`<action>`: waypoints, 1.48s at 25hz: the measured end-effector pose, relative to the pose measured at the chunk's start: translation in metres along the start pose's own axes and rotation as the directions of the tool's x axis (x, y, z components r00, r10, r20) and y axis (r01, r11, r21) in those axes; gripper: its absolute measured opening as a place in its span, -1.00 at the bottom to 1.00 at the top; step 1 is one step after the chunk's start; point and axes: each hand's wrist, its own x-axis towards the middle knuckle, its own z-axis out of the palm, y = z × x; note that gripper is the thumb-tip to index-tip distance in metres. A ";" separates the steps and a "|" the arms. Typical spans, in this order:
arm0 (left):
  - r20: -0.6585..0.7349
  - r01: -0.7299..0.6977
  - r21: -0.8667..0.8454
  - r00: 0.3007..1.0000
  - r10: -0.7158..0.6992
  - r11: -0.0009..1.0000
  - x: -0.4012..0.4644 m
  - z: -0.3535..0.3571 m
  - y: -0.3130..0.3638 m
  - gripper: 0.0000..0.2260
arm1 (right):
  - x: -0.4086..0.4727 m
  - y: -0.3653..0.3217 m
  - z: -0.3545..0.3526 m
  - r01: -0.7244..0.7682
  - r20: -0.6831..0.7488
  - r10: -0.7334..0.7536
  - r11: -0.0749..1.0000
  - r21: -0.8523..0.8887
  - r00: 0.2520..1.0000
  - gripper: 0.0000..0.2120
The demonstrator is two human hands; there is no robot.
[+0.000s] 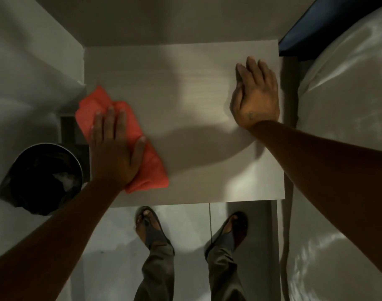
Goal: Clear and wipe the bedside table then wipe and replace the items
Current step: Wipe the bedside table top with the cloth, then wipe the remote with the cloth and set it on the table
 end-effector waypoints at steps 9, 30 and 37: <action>-0.004 -0.370 0.002 0.929 0.370 0.929 -0.009 0.036 0.135 -0.31 | 0.000 -0.005 0.001 -0.020 -0.035 0.020 1.000 -0.001 0.999 -0.50; 0.130 -0.569 -0.604 0.620 0.773 0.558 -0.094 -0.133 0.463 -0.48 | -0.212 0.175 -0.356 -0.821 -0.017 0.872 0.468 0.327 0.490 -0.61; 0.154 -0.700 -0.380 0.597 0.787 0.605 -0.086 -0.105 0.524 -0.40 | -0.218 0.254 -0.356 -0.729 0.421 0.665 0.685 -0.012 0.618 -0.38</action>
